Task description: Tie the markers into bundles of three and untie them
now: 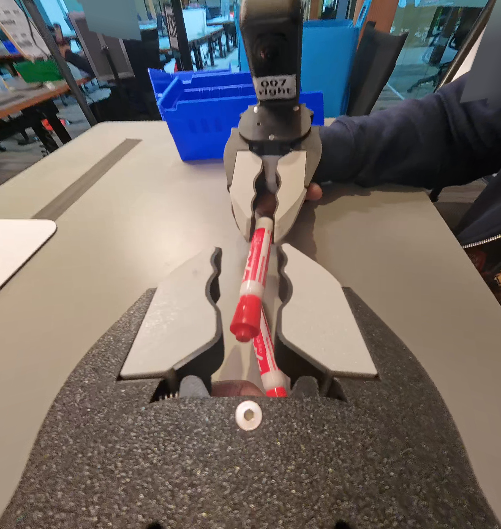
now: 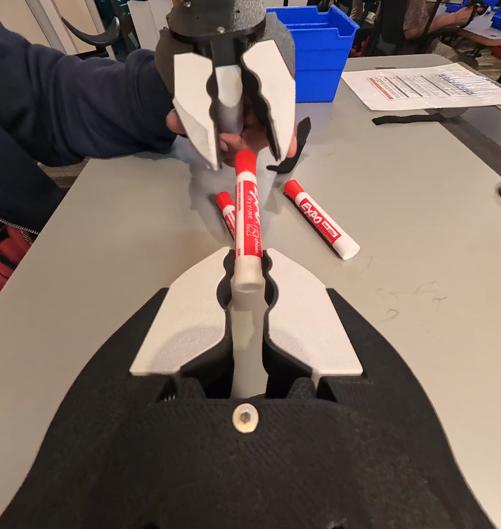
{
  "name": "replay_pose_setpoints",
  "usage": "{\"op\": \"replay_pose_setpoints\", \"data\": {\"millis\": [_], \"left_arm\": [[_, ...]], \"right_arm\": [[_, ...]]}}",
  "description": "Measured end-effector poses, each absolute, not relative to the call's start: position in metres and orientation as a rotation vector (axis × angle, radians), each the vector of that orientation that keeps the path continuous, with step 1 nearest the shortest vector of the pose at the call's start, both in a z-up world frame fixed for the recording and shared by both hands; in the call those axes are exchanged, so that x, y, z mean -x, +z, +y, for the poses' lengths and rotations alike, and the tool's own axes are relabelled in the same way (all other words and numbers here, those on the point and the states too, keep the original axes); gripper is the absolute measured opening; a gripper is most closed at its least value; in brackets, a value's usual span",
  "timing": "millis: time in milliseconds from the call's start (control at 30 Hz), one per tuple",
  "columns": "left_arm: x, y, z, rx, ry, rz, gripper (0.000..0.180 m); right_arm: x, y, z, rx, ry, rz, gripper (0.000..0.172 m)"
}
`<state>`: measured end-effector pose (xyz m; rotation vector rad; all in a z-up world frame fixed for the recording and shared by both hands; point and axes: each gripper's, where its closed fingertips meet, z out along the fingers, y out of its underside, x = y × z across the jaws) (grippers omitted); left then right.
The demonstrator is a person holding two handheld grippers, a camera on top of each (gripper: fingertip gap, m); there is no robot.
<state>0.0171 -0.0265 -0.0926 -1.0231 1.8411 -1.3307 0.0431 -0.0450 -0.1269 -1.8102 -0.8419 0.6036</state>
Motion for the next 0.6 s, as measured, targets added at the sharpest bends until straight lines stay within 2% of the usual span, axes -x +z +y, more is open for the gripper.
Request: {"op": "replay_pose_setpoints", "data": {"millis": [100, 200, 333, 600], "left_arm": [[-0.012, -0.111, -0.022, 1.07, -1.28, 1.939, 0.046], [-0.012, -0.121, -0.019, 1.072, -1.248, 1.969, 0.046], [-0.013, -0.113, -0.028, 1.024, -1.326, 1.935, 0.023], [-0.016, -0.102, -0.032, 0.967, -1.339, 1.878, 0.022]], "right_arm": [[-0.046, -0.122, -0.044, 1.794, 0.617, -0.817, 0.018], [-0.045, -0.117, -0.045, 1.772, 0.634, -0.806, 0.018], [-0.042, -0.117, -0.047, 1.759, 0.64, -0.824, 0.018], [-0.043, -0.121, -0.048, 1.775, 0.591, -0.856, 0.019]]}}
